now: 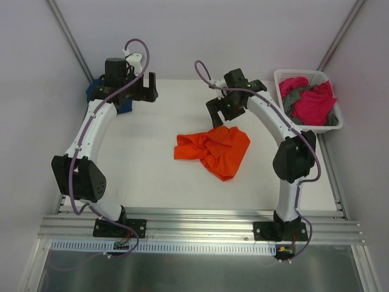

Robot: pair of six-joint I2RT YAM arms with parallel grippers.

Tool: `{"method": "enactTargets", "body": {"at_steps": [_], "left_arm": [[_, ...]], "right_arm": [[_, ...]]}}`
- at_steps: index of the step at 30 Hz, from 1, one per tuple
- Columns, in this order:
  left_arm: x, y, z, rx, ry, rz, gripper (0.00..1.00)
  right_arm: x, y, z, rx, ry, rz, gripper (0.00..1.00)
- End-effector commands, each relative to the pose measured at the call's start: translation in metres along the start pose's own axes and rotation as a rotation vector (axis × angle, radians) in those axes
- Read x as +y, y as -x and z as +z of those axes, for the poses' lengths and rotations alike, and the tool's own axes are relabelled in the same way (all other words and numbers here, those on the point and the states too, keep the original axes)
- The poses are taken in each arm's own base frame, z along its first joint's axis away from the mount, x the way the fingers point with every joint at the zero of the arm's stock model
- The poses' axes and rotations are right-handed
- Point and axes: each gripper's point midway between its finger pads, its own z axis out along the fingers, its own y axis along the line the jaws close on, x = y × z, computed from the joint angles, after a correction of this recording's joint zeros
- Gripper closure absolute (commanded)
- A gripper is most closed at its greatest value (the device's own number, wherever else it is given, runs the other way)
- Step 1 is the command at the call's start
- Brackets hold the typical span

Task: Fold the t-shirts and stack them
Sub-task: Move the tshirt to the center of the board

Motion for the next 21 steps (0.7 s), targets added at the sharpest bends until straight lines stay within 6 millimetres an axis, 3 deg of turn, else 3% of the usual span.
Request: {"method": "enactTargets", "body": {"at_steps": [1, 4, 11, 17, 21], "left_arm": [[0.004, 0.026, -0.027, -0.088, 0.027, -0.002, 0.01], [0.006, 0.030, -0.032, -0.102, 0.030, -0.005, 0.01], [0.015, 0.033, -0.037, -0.114, 0.042, -0.054, 0.01], [0.021, 0.031, -0.036, -0.109, 0.045, -0.079, 0.01], [0.023, 0.032, -0.037, -0.113, 0.046, -0.081, 0.01]], "right_arm": [[0.010, -0.029, 0.011, 0.107, 0.065, 0.012, 0.11], [0.013, -0.047, 0.030, 0.176, 0.094, 0.042, 0.13], [0.010, -0.044, 0.052, 0.204, 0.092, 0.043, 0.14], [0.030, -0.049, 0.062, 0.235, 0.115, 0.007, 0.14], [0.047, -0.041, 0.060, 0.218, 0.135, -0.030, 0.14]]}}
